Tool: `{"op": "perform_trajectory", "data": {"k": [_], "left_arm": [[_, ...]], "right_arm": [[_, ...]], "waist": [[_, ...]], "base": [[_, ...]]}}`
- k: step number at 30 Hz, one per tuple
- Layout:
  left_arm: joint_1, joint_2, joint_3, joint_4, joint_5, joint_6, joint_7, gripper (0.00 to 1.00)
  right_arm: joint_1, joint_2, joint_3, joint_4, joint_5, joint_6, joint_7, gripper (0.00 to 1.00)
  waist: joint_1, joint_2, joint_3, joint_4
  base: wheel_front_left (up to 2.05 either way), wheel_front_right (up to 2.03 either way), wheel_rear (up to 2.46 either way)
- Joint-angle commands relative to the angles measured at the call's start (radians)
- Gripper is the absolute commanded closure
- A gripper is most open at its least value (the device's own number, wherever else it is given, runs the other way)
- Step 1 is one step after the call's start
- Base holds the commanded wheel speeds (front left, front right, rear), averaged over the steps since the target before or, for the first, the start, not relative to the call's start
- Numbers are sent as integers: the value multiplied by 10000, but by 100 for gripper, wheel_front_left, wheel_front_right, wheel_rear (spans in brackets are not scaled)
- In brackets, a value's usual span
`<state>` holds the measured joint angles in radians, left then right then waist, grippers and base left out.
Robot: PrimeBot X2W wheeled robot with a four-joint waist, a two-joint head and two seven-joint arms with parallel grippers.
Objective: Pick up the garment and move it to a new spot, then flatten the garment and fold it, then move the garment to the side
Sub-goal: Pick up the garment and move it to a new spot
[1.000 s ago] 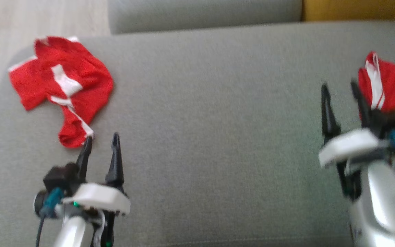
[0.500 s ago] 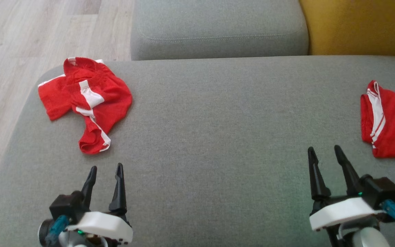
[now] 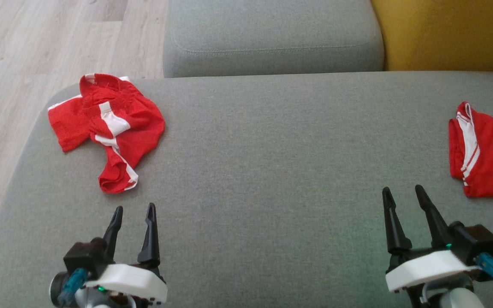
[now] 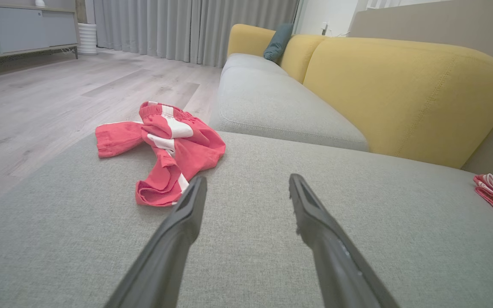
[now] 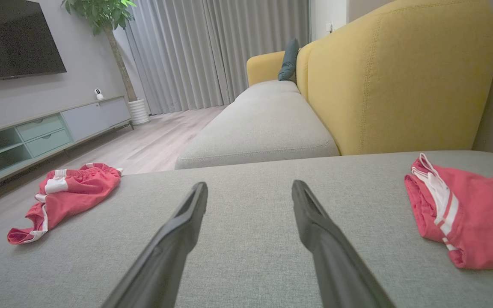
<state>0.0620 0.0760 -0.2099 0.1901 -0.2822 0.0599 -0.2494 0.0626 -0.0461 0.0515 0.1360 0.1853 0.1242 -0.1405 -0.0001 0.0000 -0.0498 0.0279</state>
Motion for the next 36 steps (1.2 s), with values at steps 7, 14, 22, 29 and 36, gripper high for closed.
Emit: {"op": "perform_trajectory", "data": {"k": [7,14,22,29,36], "left_arm": [[-279,-90,501,-285,210,-166,-124,0],[-346,-121,538,-371,332,-218,-124,0],[-376,-40,683,-450,424,-251,-124,0],[-306,79,800,-513,436,-271,-124,0],[-234,106,979,-701,387,-223,-124,0]], "right_arm": [[-125,-42,193,-469,27,65,-2,0],[-57,-42,275,-557,74,65,-25,0],[-58,-41,440,-496,232,65,-143,0],[-137,-41,636,-402,354,65,-249,0],[-407,-41,934,-356,333,65,-261,0]], "waist": [[1,0,15,117],[1,0,3,937],[1,0,-68,2766],[1,0,-87,4161],[1,0,162,4757]], "base": [[0,0,0],[0,0,0],[0,0,0],[0,0,0],[0,0,0]]}}
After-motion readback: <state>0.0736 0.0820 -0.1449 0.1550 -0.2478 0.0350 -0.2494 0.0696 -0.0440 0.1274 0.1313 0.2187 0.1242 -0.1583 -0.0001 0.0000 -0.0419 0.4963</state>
